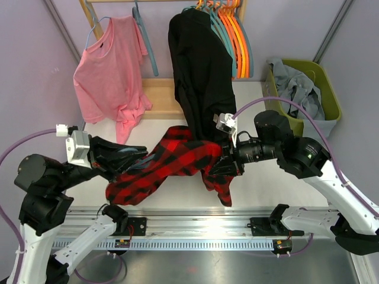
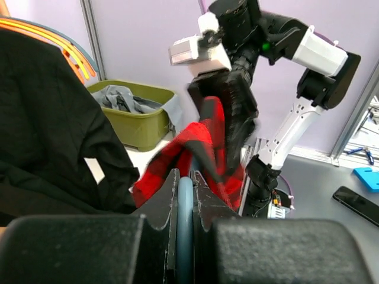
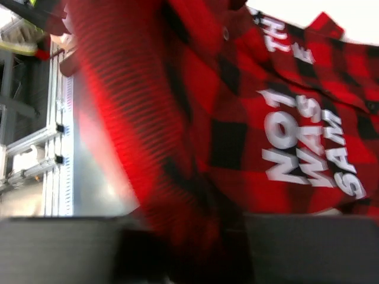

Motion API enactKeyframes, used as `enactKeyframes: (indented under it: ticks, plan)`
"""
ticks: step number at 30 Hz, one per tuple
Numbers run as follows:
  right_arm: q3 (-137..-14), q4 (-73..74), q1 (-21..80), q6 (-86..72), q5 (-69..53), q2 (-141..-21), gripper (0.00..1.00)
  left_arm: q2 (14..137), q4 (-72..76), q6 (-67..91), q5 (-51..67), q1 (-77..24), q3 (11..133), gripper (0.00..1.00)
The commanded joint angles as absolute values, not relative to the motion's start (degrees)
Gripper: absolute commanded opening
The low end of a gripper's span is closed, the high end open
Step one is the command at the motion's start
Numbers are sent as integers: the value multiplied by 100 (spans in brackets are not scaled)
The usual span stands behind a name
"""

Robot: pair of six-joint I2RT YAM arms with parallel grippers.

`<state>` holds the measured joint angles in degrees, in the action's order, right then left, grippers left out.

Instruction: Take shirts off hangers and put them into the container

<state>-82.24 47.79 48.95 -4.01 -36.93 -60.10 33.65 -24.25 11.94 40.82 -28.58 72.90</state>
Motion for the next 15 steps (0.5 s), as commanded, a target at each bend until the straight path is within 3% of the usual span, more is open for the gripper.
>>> enactKeyframes:
  ticks: [1, 2, 8, 12, 15]
  plan:
    - [-8165, 4764, 4887, -343, -3587, -6090, 9, 3296, -2583, 959, 3543, -2839, 7620, 0]
    - [-8156, 4764, 4887, -360, -3508, -6091, 0, 3278, -2671, 906, 3464, -2839, 7681, 0]
    - [-8086, 4816, 4887, -352, -2752, -6029, 0, 3156, -3559, 422, 2209, -2839, 8454, 0]
    - [-7998, 4694, 4887, -430, -1673, -5775, 0, 2901, -3727, 404, -282, -2839, 8369, 0]
    - [-7858, 4369, 4887, -606, -732, -5468, 0, 2602, -3543, 439, -1264, -2839, 8026, 0]
